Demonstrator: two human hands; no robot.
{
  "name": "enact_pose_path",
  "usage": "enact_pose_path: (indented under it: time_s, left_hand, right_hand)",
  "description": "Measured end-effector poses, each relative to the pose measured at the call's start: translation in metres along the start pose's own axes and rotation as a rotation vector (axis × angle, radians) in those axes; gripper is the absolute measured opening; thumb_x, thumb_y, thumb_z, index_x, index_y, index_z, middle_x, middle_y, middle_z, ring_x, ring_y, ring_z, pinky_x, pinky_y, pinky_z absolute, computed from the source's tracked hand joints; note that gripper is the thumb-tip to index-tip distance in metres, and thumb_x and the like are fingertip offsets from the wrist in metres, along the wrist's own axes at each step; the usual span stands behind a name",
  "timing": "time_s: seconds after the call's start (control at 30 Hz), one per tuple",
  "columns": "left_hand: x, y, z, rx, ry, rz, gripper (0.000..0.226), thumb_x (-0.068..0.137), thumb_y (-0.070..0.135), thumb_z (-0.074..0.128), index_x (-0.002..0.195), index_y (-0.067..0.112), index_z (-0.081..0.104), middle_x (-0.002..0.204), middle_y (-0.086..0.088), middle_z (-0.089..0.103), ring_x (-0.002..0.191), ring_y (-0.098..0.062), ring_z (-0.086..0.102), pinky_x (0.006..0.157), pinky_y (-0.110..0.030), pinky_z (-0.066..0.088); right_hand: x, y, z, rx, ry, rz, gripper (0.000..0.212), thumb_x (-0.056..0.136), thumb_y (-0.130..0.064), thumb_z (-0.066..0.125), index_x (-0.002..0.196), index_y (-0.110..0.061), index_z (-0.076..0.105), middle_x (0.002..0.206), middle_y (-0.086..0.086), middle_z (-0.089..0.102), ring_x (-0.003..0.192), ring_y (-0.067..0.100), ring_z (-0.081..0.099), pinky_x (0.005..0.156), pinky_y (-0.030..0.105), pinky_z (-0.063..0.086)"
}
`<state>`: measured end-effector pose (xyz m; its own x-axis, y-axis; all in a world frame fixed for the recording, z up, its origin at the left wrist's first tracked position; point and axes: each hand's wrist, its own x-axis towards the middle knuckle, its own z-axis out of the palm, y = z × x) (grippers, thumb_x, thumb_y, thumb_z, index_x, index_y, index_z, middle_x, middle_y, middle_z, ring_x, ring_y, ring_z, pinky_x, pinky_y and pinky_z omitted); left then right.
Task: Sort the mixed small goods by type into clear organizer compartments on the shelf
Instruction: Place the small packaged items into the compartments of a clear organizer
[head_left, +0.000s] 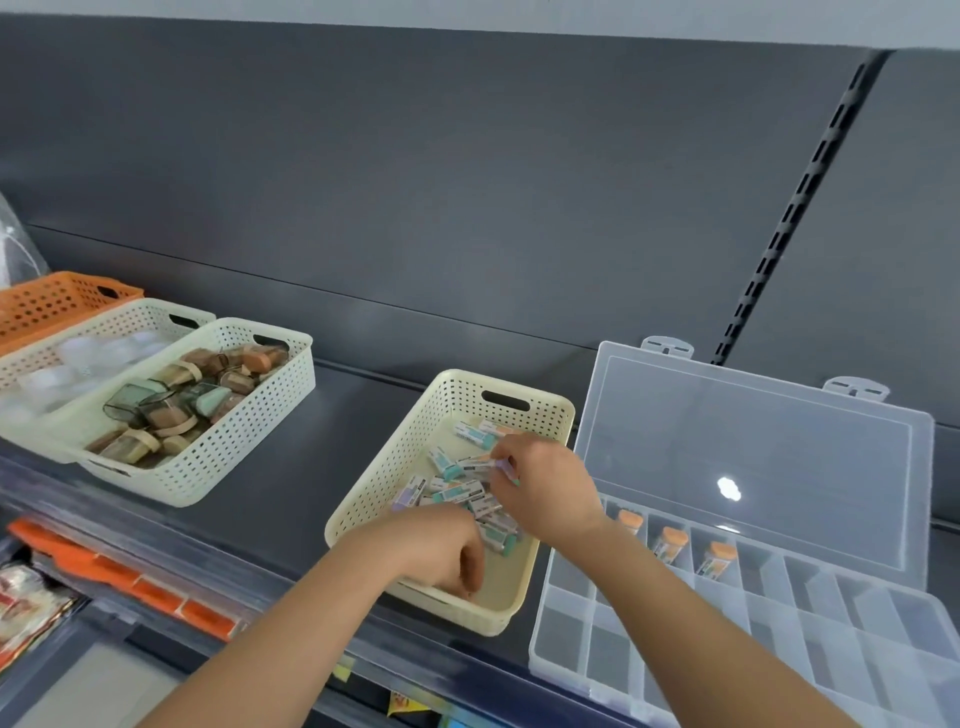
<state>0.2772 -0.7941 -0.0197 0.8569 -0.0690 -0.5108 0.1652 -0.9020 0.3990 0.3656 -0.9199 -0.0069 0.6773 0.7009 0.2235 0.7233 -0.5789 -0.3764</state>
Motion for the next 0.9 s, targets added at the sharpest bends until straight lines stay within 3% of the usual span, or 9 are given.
enact_pose_path:
  time_s: [0.1,0.23,0.37,0.47,0.53,0.63,0.77,0.9]
  left_hand:
    - [0.004,0.002,0.0,0.091,-0.051,-0.009,0.016,0.082,0.01,0.065,0.088,0.023,0.073,0.09,0.012,0.067,0.077,-0.008,0.059,0.061,-0.017,0.041]
    - [0.007,0.001,-0.002,0.071,-0.026,0.027,0.009,0.081,0.021,0.072,0.084,0.026,0.065,0.09,0.01,0.065,0.083,-0.013,0.063,0.071,-0.028,0.053]
    - [0.008,0.005,-0.015,-0.12,0.216,0.125,0.011,0.083,0.029,0.07,0.093,0.03,0.066,0.078,0.016,0.059,0.068,0.0,0.054,0.059,-0.016,0.039]
    - [0.009,0.018,-0.031,-0.271,0.432,0.211,0.008,0.083,0.024,0.071,0.089,0.029,0.069,0.078,0.012,0.064,0.069,-0.001,0.058,0.067,-0.019,0.048]
    - [0.01,0.032,-0.041,-0.358,0.54,0.281,0.01,0.081,0.018,0.072,0.082,0.028,0.068,0.075,0.01,0.066,0.067,-0.001,0.058,0.068,-0.02,0.049]
    - [0.015,0.058,-0.047,-0.42,0.606,0.385,0.009,0.08,0.015,0.07,0.079,0.023,0.067,0.074,0.01,0.067,0.068,-0.008,0.062,0.068,-0.022,0.05]
    - [0.026,0.105,-0.041,-0.382,0.634,0.51,0.01,0.08,0.016,0.071,0.076,0.023,0.066,0.075,0.011,0.067,0.067,-0.003,0.062,0.064,-0.018,0.049]
    - [0.039,0.156,-0.025,-0.297,0.65,0.618,0.007,0.082,0.016,0.069,0.08,0.022,0.066,0.081,0.01,0.062,0.073,-0.006,0.06,0.069,-0.024,0.049]
  right_hand:
    - [-0.004,0.006,-0.005,0.083,0.083,0.051,0.013,0.088,-0.019,0.054,0.085,-0.012,0.064,0.084,0.0,0.06,0.073,0.017,0.051,0.062,0.023,0.037]
    - [-0.015,0.016,-0.014,0.204,0.175,0.127,0.008,0.086,-0.019,0.061,0.083,-0.017,0.067,0.075,-0.005,0.063,0.068,0.016,0.056,0.063,0.026,0.046]
    - [-0.028,0.026,-0.026,0.301,0.251,0.207,0.01,0.086,-0.021,0.066,0.094,-0.017,0.071,0.081,-0.005,0.07,0.07,0.009,0.059,0.069,0.022,0.05]
    - [-0.036,0.031,-0.038,0.333,0.34,0.261,0.011,0.084,-0.02,0.069,0.095,-0.016,0.07,0.077,-0.006,0.068,0.067,0.006,0.058,0.068,0.02,0.049]
    - [-0.042,0.036,-0.048,0.359,0.414,0.297,0.009,0.082,-0.019,0.072,0.089,-0.016,0.068,0.072,-0.01,0.064,0.065,0.002,0.057,0.063,0.011,0.045]
    - [-0.054,0.046,-0.064,0.355,0.497,0.339,0.006,0.08,-0.018,0.074,0.081,-0.018,0.067,0.069,-0.018,0.063,0.067,-0.003,0.058,0.06,0.005,0.04]
    - [-0.081,0.07,-0.086,0.272,0.577,0.376,0.008,0.08,-0.014,0.073,0.087,-0.018,0.071,0.078,-0.01,0.07,0.068,0.003,0.061,0.062,0.007,0.044]
    - [-0.113,0.101,-0.108,0.12,0.607,0.411,0.008,0.082,-0.01,0.071,0.089,-0.014,0.071,0.08,-0.006,0.07,0.066,0.004,0.058,0.06,0.004,0.039]
